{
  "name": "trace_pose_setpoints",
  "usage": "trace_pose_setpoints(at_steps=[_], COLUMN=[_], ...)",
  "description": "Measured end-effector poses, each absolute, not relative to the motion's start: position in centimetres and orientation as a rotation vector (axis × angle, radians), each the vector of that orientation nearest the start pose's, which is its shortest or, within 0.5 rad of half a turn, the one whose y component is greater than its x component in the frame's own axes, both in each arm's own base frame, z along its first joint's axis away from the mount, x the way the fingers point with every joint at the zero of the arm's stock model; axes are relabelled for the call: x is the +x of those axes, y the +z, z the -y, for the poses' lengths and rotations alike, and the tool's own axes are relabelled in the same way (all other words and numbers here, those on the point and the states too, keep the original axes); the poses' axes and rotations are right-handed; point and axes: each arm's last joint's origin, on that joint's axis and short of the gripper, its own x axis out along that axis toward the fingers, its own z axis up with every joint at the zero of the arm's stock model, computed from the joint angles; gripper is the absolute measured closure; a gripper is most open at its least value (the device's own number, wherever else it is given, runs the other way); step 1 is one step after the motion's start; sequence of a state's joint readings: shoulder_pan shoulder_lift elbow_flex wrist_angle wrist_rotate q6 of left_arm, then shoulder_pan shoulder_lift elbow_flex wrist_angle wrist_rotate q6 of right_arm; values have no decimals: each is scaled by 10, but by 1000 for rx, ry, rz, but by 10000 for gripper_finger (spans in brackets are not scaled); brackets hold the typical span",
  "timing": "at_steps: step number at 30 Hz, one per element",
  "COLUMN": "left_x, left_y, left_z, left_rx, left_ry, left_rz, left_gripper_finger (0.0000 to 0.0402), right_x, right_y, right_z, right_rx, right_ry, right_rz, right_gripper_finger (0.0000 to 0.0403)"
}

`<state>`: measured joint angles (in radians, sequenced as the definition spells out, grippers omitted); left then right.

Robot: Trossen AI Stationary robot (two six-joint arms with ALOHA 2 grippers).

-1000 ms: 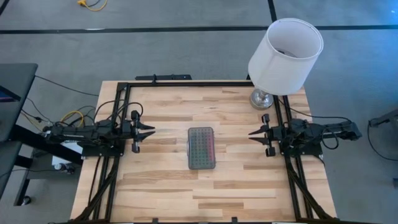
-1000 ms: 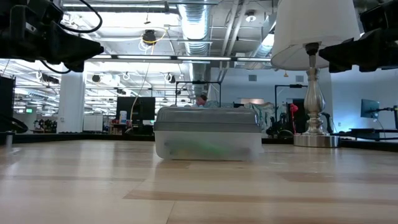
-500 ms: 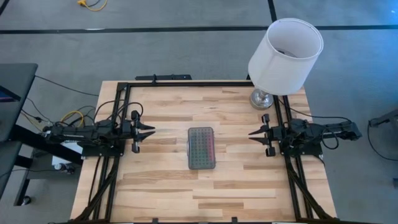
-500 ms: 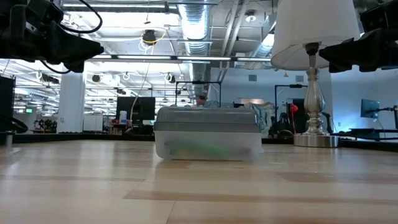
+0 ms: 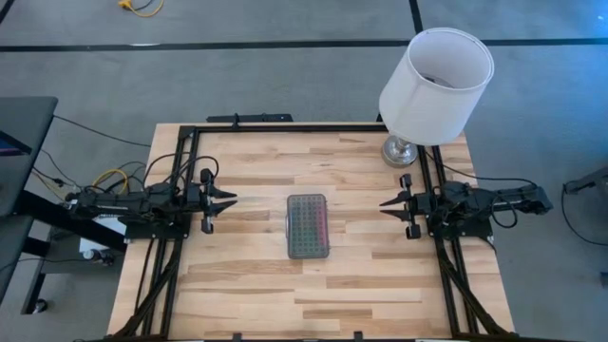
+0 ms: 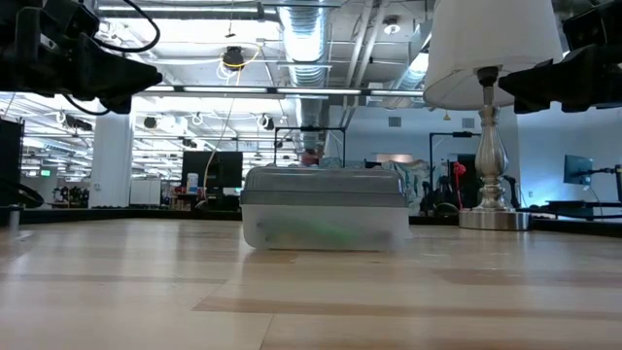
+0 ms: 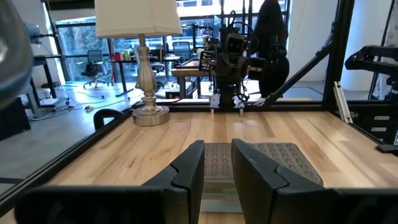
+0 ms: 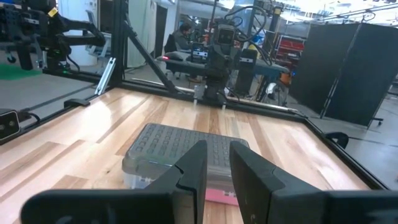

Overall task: Pick & place school supplies into a supply box
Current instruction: Return to Home Position

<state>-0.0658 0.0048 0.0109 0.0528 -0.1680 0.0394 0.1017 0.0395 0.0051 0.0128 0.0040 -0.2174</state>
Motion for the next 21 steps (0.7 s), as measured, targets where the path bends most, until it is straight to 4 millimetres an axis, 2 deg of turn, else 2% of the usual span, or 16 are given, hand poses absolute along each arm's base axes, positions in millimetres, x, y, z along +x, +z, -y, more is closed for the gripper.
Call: trace_pose_setpoints(at_steps=[21], left_x=[97], left_y=[172], left_z=[2], left_rx=[43], left_ry=[104], left_rz=[55], left_gripper_finger=[325], right_x=[99], right_y=[163], right_z=[-10], right_rx=[-218], right_ry=[100], right_rz=[-11], right_gripper_finger=[337])
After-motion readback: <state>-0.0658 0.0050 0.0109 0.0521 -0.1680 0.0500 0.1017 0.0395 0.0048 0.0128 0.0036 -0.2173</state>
